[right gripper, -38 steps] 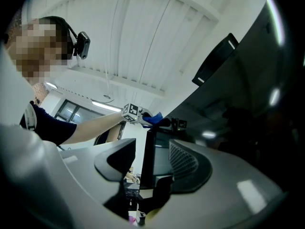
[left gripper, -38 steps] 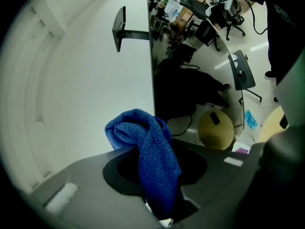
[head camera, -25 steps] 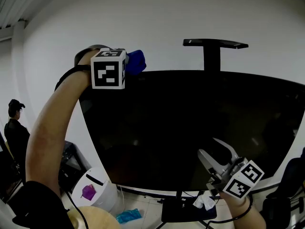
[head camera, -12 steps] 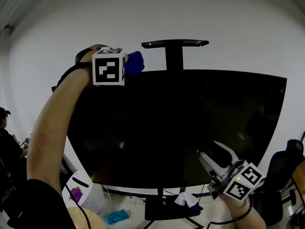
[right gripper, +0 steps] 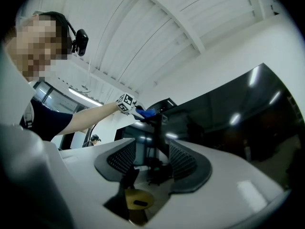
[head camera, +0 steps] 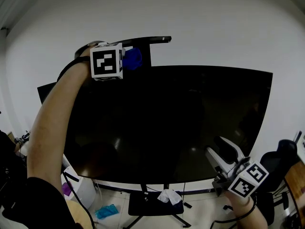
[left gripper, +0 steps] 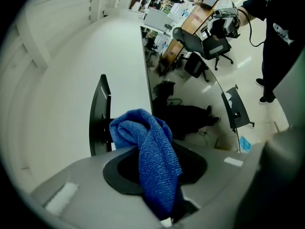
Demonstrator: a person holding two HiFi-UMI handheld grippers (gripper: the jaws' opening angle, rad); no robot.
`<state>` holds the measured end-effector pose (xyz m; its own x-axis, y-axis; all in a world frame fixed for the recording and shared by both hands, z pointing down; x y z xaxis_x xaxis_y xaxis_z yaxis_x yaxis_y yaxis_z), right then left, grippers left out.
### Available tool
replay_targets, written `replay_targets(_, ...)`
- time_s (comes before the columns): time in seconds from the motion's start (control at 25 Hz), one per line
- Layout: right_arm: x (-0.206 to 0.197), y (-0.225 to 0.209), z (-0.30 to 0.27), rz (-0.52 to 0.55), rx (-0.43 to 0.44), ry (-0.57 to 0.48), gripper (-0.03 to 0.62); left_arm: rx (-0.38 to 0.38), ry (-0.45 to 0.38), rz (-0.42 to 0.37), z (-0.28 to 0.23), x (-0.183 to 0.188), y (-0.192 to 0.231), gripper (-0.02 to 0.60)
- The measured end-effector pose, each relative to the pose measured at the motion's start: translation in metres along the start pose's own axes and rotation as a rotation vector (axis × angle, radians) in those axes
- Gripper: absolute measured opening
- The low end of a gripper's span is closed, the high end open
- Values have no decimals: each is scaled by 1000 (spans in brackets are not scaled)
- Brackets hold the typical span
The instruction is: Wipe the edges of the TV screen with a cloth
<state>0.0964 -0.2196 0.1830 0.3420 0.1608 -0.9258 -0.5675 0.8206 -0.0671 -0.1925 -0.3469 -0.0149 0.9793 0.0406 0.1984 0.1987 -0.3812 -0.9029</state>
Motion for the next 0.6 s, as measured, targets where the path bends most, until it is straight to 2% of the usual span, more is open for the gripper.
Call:
replay_targets(0.16, 14, -16, 12, 33, -24, -17, 227, -1, 2, -48, -8, 28, 10, 114)
replay_targets(0.36, 25, -32, 35, 54, -61, -49, 227, -13, -141, -70, -8, 92, 22, 114)
replay_targets(0.6, 29, -52, 47, 53, -76, -56, 227, -2, -166, -87, -20, 130, 35, 114)
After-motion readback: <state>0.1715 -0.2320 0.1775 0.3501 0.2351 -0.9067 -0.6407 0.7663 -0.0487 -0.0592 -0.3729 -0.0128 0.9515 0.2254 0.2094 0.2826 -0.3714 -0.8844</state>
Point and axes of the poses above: the fingertips, and each gripper's own axes: z backward along the fingers, y to its left, x out of its top, the point moved 2 cm from there along z, backward along the fingers, and after that the axes turned 6 degrees about -z, right-handed, at the moved point
